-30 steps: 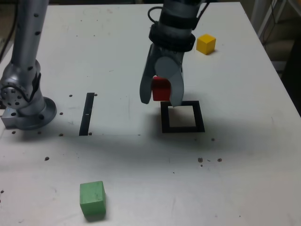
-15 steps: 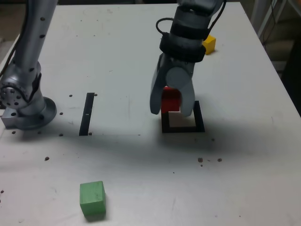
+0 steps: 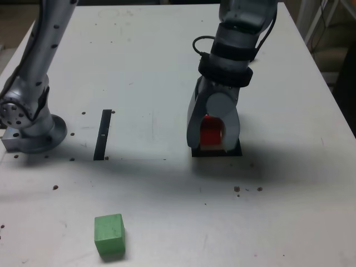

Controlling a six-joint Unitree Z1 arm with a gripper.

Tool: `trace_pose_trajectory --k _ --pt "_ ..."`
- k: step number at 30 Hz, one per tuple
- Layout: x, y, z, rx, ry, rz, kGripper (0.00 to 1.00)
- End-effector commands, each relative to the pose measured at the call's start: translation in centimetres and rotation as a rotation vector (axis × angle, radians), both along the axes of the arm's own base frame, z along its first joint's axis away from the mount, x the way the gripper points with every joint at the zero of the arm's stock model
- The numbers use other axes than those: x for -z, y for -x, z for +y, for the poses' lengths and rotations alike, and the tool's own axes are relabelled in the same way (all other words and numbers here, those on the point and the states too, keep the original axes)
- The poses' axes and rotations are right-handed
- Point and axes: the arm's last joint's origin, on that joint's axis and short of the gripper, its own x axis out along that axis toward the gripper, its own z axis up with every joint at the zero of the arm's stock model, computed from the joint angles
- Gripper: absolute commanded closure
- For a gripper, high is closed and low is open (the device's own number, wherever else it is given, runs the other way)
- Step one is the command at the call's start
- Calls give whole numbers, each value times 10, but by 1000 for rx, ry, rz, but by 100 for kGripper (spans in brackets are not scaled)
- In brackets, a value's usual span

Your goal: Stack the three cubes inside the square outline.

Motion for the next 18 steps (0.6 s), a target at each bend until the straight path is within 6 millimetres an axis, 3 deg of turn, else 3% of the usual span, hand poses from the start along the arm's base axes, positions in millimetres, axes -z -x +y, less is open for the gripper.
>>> trace_pose_trajectory --k 1,11,13,18 --pt "3 -3 0 -2 2 0 71" --pt "9 -7 7 -19 3 2 69" --pt "10 -7 9 -21 3 3 59" --pt "11 -7 10 -20 0 2 11"
